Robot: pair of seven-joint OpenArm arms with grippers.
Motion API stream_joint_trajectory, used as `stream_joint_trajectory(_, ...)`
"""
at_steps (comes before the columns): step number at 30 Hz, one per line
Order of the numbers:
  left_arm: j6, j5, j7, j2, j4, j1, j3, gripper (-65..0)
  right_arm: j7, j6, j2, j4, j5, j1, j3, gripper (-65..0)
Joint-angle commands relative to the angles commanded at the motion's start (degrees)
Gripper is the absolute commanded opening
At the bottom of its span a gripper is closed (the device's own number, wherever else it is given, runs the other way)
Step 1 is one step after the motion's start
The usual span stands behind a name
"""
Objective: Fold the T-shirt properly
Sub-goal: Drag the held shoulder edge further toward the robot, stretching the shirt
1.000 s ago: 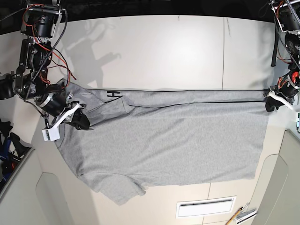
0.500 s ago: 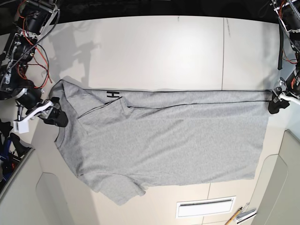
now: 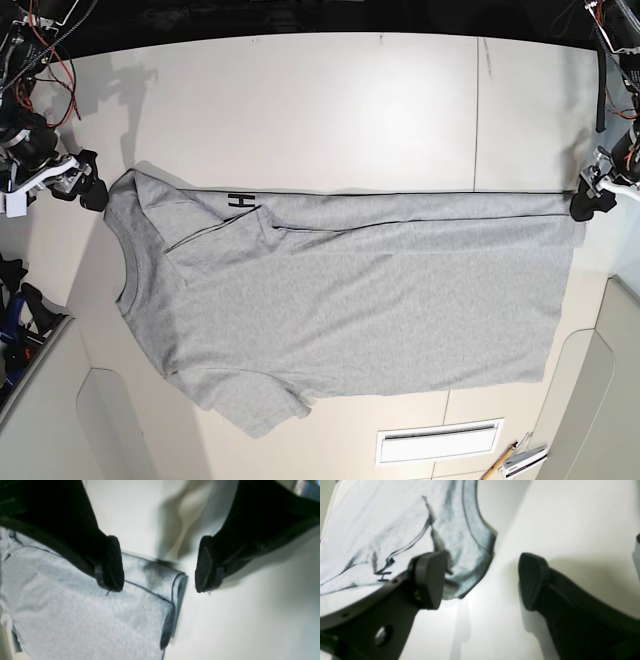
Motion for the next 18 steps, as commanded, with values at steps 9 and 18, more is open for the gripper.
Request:
stream_joint_trajectory(9, 0.0, 5.66, -5.35, 1.44, -3.61, -0.17, 1.38, -17.3, 0.98, 0.11, -0.55, -7.04, 0.92, 3.34, -2.47, -20.1)
stream_joint_trajectory(18, 0.0, 7.56, -7.54, 2.34, -3.63, -0.66, 6.82, -17.4, 1.11, 0.04, -4.33, -7.04, -0.37, 6.27, -8.79, -20.3)
